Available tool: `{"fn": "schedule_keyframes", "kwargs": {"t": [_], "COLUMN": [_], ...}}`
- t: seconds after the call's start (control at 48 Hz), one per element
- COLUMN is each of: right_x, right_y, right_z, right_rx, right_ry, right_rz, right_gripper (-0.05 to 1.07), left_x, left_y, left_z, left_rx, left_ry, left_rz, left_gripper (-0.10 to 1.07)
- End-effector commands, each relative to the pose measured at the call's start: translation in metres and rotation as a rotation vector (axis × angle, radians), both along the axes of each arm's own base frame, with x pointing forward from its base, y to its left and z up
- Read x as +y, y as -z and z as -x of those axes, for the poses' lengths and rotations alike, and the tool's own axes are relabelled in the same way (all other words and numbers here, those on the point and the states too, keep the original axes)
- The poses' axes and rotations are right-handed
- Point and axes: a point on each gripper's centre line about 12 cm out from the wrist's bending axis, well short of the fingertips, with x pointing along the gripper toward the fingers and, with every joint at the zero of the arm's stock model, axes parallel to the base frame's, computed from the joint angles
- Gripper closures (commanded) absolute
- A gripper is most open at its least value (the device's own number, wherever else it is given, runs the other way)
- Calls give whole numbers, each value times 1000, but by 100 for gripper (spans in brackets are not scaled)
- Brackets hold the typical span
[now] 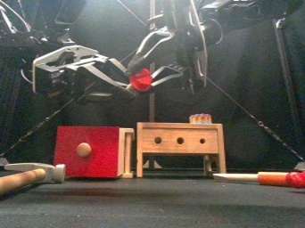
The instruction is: Hand over red screw to left hand
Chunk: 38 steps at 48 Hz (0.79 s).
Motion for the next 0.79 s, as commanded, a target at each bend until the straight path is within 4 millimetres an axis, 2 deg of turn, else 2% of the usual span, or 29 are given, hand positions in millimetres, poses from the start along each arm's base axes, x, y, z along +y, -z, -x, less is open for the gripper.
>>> {"fn": "schedule_keyframes", "kwargs": {"t": [0.0, 0.354, 0.625, 0.771], "right_x": [-3, -4, -1, -1], "right_y": [-15, -13, -12, -11], "right_z": [-2, -4, -3, -3], "right_rx": [-40, -38, -35, -32], "right_ry": [6, 6, -7, -4], "right_rz": [-9, -12, -4, 1], "right_gripper": [40, 40, 37, 25], "left_x": [-1, -1, -1, -1], "left_y": [-9, -8, -8, -8], "left_z": [-5, -6, -6, -6], "left_rx": [-33, -28, -28, -30], "left_ry": [-2, -1, -1, -1], "left_rz": [5, 2, 2, 2], "left_gripper": [14, 39, 40, 40]}}
